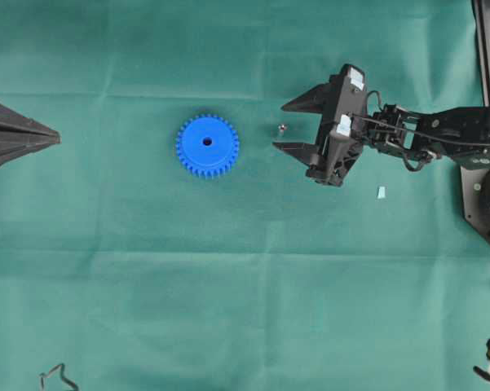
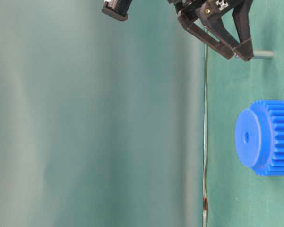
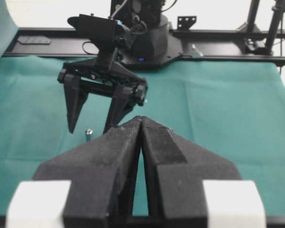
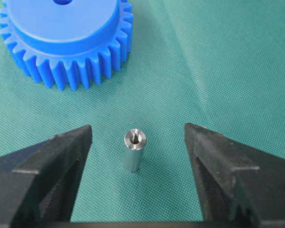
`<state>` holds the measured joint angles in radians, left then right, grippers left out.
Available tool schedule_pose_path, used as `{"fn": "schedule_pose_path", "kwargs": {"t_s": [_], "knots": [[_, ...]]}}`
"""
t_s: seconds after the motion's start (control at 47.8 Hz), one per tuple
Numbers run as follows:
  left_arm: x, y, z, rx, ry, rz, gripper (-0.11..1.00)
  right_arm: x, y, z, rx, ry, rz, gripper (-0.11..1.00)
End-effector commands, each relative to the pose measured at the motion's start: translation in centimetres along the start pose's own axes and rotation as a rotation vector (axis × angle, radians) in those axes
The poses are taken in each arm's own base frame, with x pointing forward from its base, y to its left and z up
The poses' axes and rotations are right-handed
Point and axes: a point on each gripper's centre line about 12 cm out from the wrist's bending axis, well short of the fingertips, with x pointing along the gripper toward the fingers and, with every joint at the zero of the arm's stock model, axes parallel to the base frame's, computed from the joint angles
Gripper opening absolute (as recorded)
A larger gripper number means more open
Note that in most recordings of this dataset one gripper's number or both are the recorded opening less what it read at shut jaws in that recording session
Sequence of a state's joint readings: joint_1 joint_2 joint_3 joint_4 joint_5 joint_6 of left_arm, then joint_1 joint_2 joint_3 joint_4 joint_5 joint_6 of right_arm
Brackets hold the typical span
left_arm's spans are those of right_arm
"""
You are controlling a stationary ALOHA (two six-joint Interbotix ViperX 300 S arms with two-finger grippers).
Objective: Insert the shaft into the center hole of the gear.
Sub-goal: 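Close the right gripper on the silver shaft and lift it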
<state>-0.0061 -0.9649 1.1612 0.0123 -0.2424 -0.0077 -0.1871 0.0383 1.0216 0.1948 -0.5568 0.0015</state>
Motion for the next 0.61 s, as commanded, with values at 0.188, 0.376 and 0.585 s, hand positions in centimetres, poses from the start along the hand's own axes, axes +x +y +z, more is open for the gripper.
{"fn": "schedule_pose_path", "kwargs": {"t_s": [0.188, 0.376, 0.585], "knots": [[0.26, -0.03, 0.89, -0.003, -0.023, -0.002, 0.00, 0.12, 0.17, 0.11, -0.003, 0.034, 0.006, 0.36], [0.28, -0.07, 0.77, -0.002, -0.014, -0.004, 0.00, 0.09, 0.27, -0.01, -0.011, 0.041, 0.010, 0.16], [0.26, -0.07, 0.69, -0.005, -0.006, -0.004, 0.00, 0.11, 0.34, 0.09, -0.010, 0.035, 0.012, 0.16]]}}
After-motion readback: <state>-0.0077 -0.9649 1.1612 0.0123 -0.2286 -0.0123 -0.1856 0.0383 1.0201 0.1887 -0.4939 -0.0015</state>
